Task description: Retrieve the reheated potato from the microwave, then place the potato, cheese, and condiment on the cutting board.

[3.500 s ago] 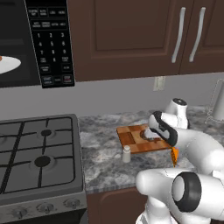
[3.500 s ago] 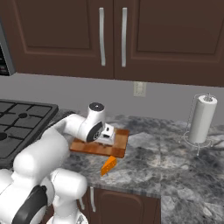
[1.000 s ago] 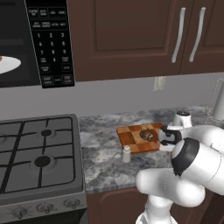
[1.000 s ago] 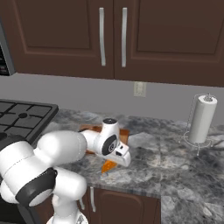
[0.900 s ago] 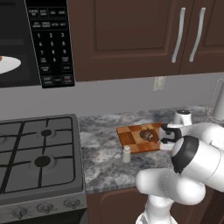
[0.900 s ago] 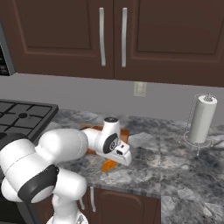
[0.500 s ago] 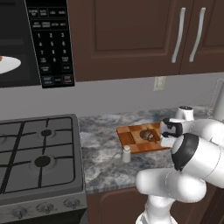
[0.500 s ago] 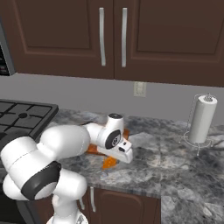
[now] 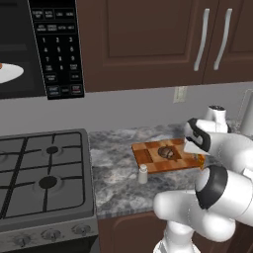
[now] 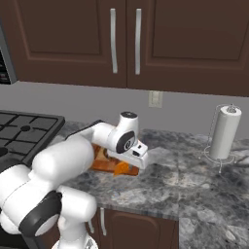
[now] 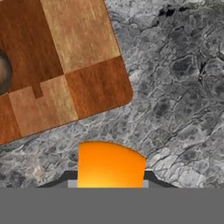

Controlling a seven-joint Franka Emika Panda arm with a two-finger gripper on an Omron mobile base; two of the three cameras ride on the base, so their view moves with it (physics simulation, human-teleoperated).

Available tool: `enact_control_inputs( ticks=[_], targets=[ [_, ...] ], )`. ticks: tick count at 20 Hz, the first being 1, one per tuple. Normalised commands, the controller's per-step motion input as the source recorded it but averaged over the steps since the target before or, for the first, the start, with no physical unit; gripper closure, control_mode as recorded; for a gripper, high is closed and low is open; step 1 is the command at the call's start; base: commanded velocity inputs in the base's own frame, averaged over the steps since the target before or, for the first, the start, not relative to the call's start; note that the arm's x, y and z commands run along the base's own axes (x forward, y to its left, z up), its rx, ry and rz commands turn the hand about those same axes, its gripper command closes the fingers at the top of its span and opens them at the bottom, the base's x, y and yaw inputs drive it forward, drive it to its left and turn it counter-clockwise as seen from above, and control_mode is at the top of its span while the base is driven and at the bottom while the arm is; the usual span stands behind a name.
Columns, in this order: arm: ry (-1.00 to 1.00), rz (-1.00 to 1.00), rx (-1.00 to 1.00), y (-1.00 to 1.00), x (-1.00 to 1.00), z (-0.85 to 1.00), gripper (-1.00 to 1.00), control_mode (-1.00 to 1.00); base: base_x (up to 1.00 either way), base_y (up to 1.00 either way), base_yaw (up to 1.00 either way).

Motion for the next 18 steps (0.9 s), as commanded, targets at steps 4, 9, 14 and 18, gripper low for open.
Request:
enact_control_inputs(
  ticks=[4,9,14,18],
  targets=[
    [-0.01,0.01,0.03,0.0,0.74,0.11,1.0,-1.0,0.0,0.0,0.0],
    [-0.02,0.02,0.02,-0.01,0.79,0.0,1.0,-1.0,0.0,0.0,0.0],
    [-0.02,0.01,0.01,-0.01,0.69,-0.04,1.0,-1.0,0.0,0.0,0.0],
    [0.0,0.01,0.0,0.0,0.38,-0.27,1.0,-1.0,0.0,0.0,0.0]
  ],
)
